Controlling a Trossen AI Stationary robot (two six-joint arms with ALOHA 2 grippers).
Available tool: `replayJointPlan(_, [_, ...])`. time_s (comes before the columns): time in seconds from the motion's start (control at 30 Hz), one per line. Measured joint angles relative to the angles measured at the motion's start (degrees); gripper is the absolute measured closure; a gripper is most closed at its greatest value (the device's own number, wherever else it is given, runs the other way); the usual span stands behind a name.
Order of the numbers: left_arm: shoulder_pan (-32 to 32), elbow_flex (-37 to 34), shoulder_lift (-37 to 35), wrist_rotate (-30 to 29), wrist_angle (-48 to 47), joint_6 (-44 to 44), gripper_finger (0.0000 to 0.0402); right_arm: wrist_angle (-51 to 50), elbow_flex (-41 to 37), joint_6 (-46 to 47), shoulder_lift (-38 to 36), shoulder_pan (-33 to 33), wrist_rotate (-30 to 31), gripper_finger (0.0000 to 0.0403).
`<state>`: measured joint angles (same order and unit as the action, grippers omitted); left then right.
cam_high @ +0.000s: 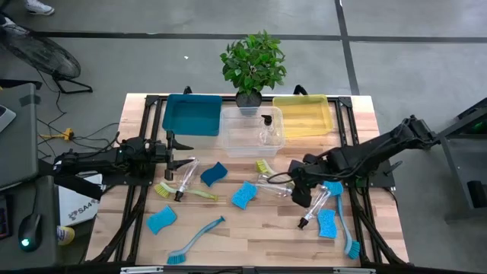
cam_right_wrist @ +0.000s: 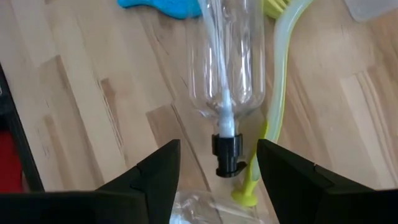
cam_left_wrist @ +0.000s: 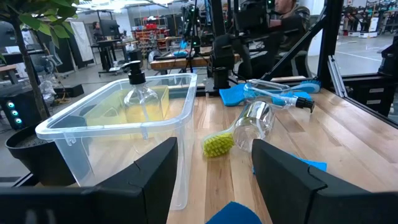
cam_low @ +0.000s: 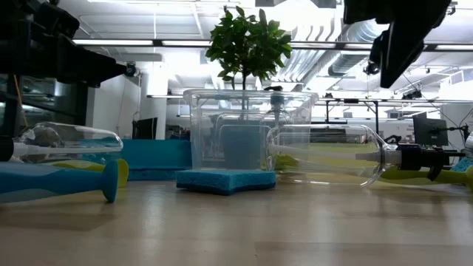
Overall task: Pick & Place Kitchen Sink Supplies
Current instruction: Put the right transparent soap dispenser into the transparent bin
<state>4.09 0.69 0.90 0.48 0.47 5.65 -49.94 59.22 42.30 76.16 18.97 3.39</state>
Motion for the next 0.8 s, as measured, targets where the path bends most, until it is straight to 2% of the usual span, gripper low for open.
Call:
replayJointPlan(0.3, [0.00, 0.00, 0.00, 0.01, 0.00, 0.01, 0.0200, -3.76, -0.02, 3.76, 0.60, 4.27, 4.22, 0.0197])
replayJointPlan(0.53, [0.01, 0.00, -0.01, 0.01, 0.00, 0.02, 0.0200, -4.74, -0.02, 10.53, 4.72, 10.60, 8.86, 0.0197])
replayJointPlan(0.67, [-0.01, 0.00, 0.01, 0.01, 0.00, 0.02, 0.0200, -4.87, -0.02, 14.46, 7.03, 14.63, 13.65, 0.0197])
replayJointPlan(0.8, [0.00, 0.00, 0.01, 0.01, 0.00, 0.02, 0.0200, -6.02, -0.02, 20.19, 7.99, 18.87, 21.68, 0.0197])
